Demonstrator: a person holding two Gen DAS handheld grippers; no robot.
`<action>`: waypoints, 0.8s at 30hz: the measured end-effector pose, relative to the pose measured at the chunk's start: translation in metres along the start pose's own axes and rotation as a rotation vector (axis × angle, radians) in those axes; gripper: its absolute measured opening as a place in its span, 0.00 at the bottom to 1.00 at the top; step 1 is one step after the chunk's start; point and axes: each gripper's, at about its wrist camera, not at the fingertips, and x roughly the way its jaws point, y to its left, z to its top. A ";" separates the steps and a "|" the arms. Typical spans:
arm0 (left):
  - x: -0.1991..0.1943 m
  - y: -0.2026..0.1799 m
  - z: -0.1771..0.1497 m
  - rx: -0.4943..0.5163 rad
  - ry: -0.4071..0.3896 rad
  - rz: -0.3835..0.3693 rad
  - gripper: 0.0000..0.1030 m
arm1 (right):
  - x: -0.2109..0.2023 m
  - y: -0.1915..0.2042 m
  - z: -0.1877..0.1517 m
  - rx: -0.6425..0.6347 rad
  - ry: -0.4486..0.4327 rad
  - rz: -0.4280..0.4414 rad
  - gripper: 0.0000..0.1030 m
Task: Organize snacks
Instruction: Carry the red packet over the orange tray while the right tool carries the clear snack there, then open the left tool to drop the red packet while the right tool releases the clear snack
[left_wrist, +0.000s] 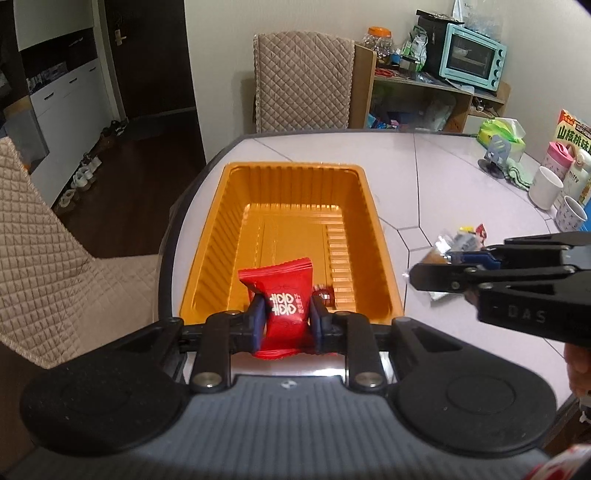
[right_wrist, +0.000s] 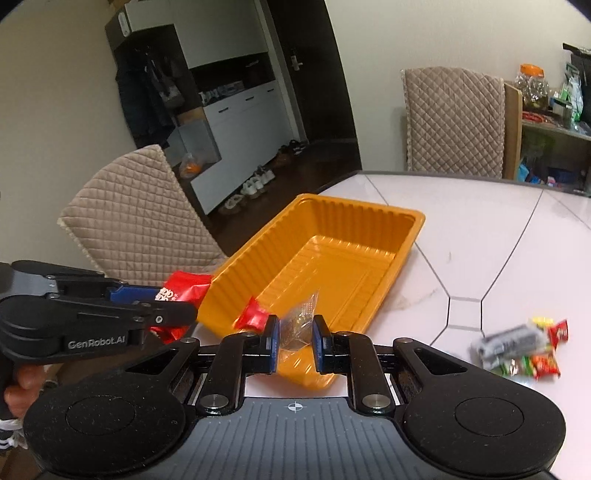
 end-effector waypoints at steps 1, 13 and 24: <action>0.005 0.001 0.004 0.001 0.002 -0.001 0.22 | 0.005 -0.002 0.003 -0.001 0.003 -0.006 0.18; 0.061 0.013 0.033 0.038 0.045 -0.001 0.22 | 0.071 -0.015 0.030 -0.003 0.062 -0.026 0.18; 0.098 0.024 0.052 0.054 0.076 -0.004 0.22 | 0.110 -0.029 0.043 0.001 0.095 -0.037 0.18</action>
